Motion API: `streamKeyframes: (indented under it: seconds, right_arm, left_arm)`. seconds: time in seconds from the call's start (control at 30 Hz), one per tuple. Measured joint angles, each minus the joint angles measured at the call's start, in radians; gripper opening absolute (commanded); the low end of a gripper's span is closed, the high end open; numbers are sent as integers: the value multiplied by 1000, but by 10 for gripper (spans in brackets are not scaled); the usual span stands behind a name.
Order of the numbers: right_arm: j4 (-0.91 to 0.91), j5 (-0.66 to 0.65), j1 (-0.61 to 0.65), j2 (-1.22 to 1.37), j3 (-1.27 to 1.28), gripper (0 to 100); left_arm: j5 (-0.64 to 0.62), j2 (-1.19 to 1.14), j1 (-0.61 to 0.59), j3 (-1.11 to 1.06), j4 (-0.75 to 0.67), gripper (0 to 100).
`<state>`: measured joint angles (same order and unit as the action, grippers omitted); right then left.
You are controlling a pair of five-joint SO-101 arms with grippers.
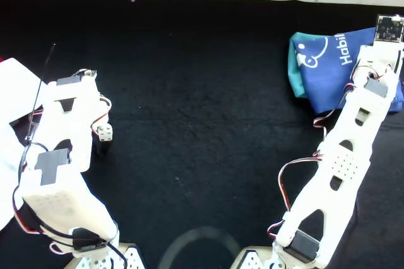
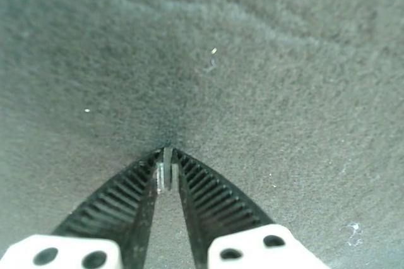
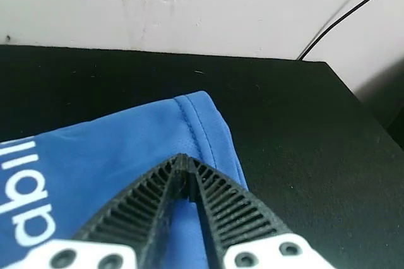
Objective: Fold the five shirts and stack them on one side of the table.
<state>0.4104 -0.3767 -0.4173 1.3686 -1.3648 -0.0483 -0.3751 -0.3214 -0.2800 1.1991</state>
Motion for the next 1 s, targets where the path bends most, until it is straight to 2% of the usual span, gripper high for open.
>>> streamKeyframes:
  seconds: [0.13, 0.27, 0.47, 0.63, 0.9, 1.0]
  right_arm:
    - [95, 49, -2, -5, -87, 6]
    - [298, 169, -12, -86, -186, 9]
    - [586, 198, -34, -242, -221, 15]
    - [786, 198, -32, -362, -222, 115]
    - [1162, 198, 55, -586, -222, 122]
    - [1289, 198, 101, -661, -222, 122]
  left_arm:
    - [0, 0, 0, 0, 0, 10]
    - [0, 63, -2, -2, 28, 10]
    - [34, 359, -123, 25, 169, 12]
    - [224, 591, -319, 29, 256, 14]
    - [473, 637, -776, 29, 299, 14]
    - [563, 637, -942, 29, 236, 62]
